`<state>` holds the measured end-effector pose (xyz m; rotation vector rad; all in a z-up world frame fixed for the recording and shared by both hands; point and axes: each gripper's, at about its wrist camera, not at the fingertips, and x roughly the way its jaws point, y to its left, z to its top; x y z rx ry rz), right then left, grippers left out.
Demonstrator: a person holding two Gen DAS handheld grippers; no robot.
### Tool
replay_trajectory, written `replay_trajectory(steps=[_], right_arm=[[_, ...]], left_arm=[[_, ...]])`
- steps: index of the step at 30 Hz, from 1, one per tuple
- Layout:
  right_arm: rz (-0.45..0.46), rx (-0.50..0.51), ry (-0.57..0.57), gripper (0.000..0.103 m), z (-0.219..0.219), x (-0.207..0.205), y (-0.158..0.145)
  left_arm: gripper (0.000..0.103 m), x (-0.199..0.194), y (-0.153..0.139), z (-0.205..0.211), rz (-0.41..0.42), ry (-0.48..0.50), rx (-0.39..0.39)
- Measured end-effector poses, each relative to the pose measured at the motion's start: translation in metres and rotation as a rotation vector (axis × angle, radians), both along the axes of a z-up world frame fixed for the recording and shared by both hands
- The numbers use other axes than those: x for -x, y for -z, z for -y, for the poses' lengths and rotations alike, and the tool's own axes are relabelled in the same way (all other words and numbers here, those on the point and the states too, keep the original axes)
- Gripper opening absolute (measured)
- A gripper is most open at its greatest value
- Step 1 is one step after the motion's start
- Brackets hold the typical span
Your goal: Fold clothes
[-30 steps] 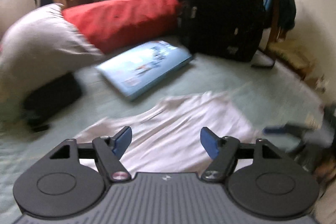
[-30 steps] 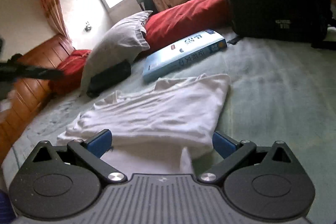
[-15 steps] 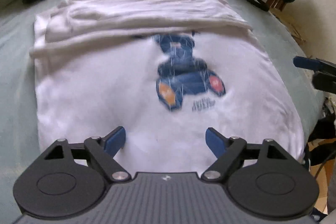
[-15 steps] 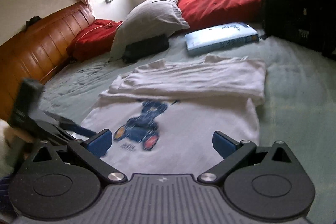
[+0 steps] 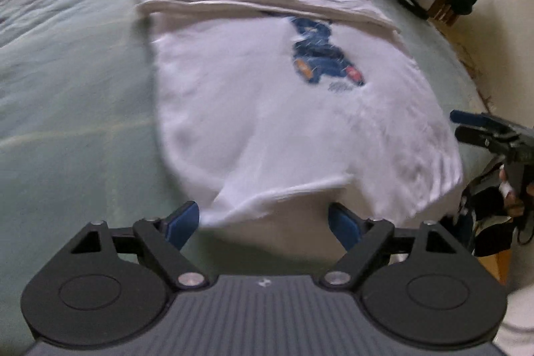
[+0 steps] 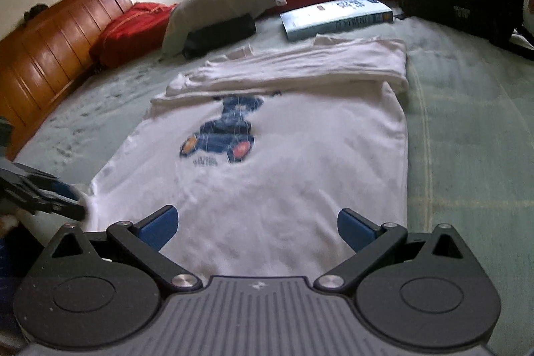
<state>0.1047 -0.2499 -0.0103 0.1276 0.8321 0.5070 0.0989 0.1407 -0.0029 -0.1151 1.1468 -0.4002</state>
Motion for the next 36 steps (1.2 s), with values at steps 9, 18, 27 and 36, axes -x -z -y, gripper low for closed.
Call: replay_trajectory(steps=[9, 18, 27, 36], right_arm=[[0.008, 0.024, -0.030, 0.103, -0.011, 0.014, -0.004], [0.002, 0.025, -0.039, 0.103, -0.016, 0.025, -0.003], [-0.018, 0.006, -0.049, 0.103, -0.014, 0.025, 0.010], [0.112, 0.144, -0.087, 0.103, -0.040, 0.032, 0.013]], left_arm=[[0.086, 0.015, -0.043, 0.005, 0.168, 0.028, 0.080], [0.086, 0.020, 0.012, 0.044, 0.018, 0.113, 0.112], [0.086, 0.078, 0.003, 0.000, 0.066, -0.011, 0.035], [0.089, 0.040, -0.010, 0.060, 0.426, 0.056, -0.127]])
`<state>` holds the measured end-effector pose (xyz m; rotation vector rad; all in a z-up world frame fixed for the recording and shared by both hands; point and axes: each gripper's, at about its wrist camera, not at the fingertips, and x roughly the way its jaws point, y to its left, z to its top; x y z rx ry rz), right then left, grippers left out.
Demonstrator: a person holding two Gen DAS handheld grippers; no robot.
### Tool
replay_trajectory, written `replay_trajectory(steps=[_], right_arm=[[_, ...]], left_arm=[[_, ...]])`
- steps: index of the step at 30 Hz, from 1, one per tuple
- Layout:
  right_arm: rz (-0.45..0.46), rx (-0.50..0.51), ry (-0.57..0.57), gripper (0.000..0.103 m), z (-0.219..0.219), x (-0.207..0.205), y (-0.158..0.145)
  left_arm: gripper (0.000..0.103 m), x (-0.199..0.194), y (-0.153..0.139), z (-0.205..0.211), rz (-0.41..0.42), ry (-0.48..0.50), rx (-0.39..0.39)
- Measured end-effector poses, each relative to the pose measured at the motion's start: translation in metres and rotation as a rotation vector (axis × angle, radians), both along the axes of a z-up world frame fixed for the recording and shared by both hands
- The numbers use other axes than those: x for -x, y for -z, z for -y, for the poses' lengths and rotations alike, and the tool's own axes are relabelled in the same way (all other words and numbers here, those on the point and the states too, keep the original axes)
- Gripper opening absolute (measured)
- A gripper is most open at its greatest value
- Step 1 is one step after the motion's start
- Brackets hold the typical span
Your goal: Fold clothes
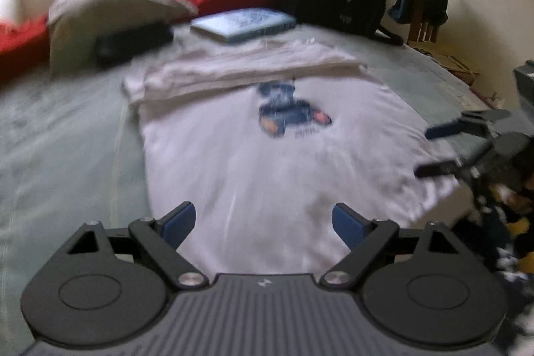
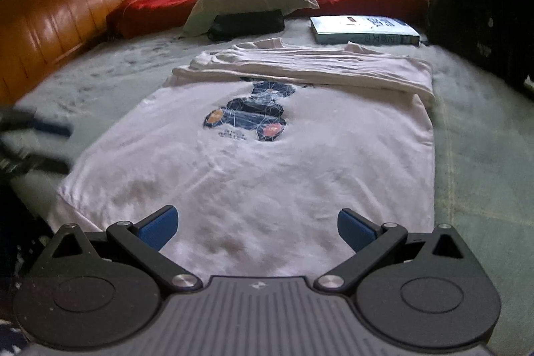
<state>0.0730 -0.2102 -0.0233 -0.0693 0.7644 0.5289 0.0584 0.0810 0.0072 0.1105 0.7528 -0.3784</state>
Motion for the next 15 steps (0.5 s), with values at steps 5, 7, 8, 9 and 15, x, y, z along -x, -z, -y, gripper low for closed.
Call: replay_trajectory(steps=[5, 7, 8, 9, 15], right_arm=[[-0.030, 0.066, 0.049, 0.103, 0.008, 0.005, 0.028], [-0.017, 0.077, 0.063, 0.103, 0.013, 0.010, 0.040], [0.009, 0.070, 0.058, 0.103, 0.016, 0.015, 0.043], [0.033, 0.063, 0.054, 0.103, 0.017, 0.019, 0.045], [0.053, 0.075, 0.067, 0.103, 0.017, 0.023, 0.048]], left_arm=[[0.089, -0.013, 0.034, 0.024, 0.007, -0.033, -0.083], [0.089, -0.011, 0.048, 0.022, -0.032, -0.055, -0.092], [0.090, -0.006, 0.051, 0.017, -0.026, -0.067, -0.072], [0.093, -0.001, 0.054, 0.012, -0.020, -0.080, -0.052], [0.094, 0.031, 0.045, -0.010, -0.028, -0.104, -0.035]])
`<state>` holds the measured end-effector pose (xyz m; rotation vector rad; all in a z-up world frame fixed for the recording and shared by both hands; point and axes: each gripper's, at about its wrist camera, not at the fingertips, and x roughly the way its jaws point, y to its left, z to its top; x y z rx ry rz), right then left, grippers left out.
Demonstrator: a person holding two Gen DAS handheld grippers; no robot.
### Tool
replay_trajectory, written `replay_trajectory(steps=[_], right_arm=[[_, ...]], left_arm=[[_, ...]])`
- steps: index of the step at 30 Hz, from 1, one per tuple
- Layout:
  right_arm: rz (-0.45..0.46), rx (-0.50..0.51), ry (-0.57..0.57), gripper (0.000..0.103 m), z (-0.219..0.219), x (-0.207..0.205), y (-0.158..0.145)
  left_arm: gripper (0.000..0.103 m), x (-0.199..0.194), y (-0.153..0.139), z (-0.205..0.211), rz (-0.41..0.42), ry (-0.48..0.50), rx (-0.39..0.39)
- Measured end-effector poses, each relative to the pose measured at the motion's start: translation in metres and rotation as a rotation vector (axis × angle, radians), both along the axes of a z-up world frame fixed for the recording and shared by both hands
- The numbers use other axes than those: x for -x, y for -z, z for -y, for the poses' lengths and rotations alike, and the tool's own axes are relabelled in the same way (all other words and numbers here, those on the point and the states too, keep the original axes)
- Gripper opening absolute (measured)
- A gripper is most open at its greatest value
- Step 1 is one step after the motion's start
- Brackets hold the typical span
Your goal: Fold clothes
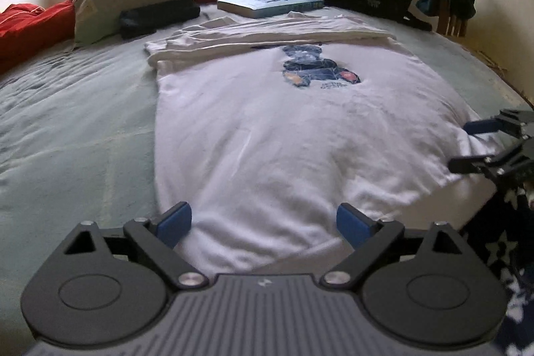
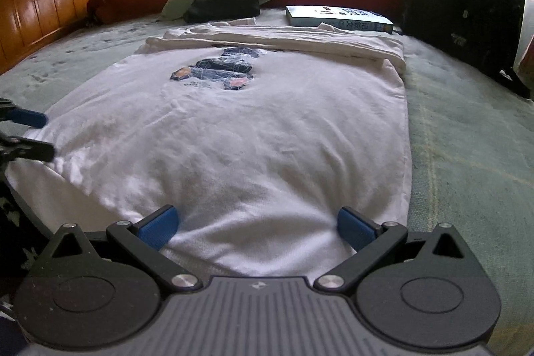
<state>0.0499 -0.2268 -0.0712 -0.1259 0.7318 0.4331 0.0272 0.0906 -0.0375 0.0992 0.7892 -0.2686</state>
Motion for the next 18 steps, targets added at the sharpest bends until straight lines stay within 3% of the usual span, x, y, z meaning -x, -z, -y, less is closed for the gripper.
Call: replay_trajectory(steps=[7, 11, 15, 18], right_arm=[[0.027, 0.008, 0.023, 0.103, -0.003, 0.007, 0.002], [0.033, 0.003, 0.027, 0.103, -0.002, 0.009, 0.002], [0.046, -0.010, 0.023, 0.103, 0.001, 0.012, 0.003], [0.055, -0.019, 0.017, 0.103, 0.003, 0.013, 0.004]], left_arm=[[0.095, -0.018, -0.025, 0.020, 0.100, 0.023, -0.049], [0.095, -0.043, -0.017, 0.027, 0.070, -0.014, -0.043], [0.096, -0.050, 0.008, 0.016, -0.026, -0.111, -0.033], [0.098, -0.034, 0.009, 0.006, 0.004, -0.108, 0.003]])
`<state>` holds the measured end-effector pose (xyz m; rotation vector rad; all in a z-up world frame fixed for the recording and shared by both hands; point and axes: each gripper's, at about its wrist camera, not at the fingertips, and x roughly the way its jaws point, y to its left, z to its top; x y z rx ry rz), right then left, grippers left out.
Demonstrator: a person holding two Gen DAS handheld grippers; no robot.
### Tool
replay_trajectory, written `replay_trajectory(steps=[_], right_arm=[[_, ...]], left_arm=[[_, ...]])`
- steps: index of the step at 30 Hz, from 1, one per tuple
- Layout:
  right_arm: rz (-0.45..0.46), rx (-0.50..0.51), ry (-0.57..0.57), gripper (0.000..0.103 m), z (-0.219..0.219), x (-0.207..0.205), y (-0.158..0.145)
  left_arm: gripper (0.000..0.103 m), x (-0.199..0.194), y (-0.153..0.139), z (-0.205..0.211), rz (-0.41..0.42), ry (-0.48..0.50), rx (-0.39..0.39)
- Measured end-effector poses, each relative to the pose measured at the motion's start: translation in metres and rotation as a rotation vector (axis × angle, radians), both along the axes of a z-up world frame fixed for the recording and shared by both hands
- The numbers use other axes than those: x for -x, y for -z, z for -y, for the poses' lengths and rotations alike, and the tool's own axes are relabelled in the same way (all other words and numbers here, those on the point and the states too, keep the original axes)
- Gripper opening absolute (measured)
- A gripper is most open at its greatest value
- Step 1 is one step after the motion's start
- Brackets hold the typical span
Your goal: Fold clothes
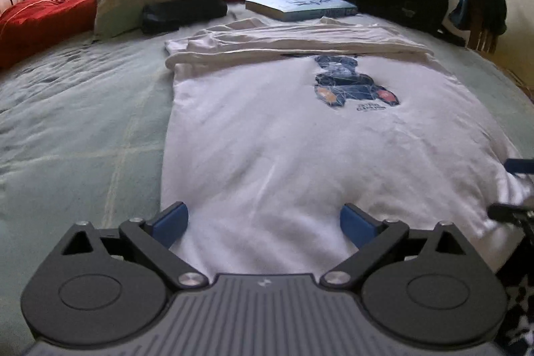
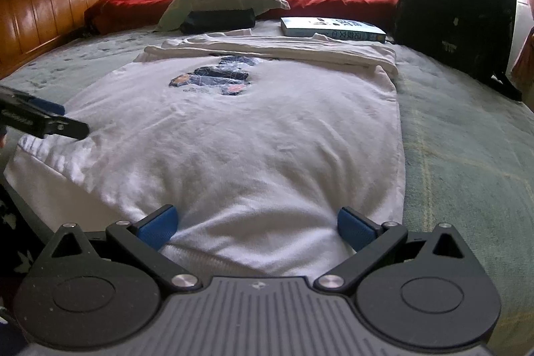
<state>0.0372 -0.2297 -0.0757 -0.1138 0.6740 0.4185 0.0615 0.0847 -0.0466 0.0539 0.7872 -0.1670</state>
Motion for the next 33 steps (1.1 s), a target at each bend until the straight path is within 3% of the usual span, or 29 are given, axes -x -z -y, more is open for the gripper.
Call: replay_trajectory(steps=[5, 10, 14, 18, 20, 22, 26, 33], right_arm=[[0.003, 0.004, 0.004, 0.103, -0.002, 0.000, 0.000], [-0.017, 0.031, 0.015, 0.103, -0.009, -0.002, -0.013], [0.037, 0.032, -0.013, 0.103, -0.015, 0.000, -0.025], [-0.008, 0.064, -0.017, 0.103, -0.017, -0.002, -0.013], [-0.020, 0.042, -0.009, 0.103, -0.013, -0.002, -0.008], [-0.023, -0.002, 0.002, 0.103, -0.006, -0.002, -0.005], [-0.016, 0.011, 0.006, 0.103, -0.009, -0.001, -0.003], [-0.013, 0.011, 0.013, 0.103, -0.009, -0.002, -0.003]], left_arm=[[0.098, 0.015, -0.015, 0.008, 0.035, 0.021, -0.038], [0.098, 0.004, -0.027, 0.030, 0.083, 0.071, -0.054], [0.098, -0.004, -0.019, 0.041, 0.051, 0.094, -0.025], [0.098, 0.005, 0.001, 0.037, 0.000, 0.057, -0.041], [0.099, 0.016, 0.002, 0.030, 0.024, 0.050, -0.026], [0.100, 0.025, 0.000, 0.025, 0.021, 0.045, -0.021], [0.100, 0.029, -0.008, 0.024, 0.010, 0.038, -0.029], [0.100, 0.022, -0.026, 0.045, 0.077, 0.108, -0.020]])
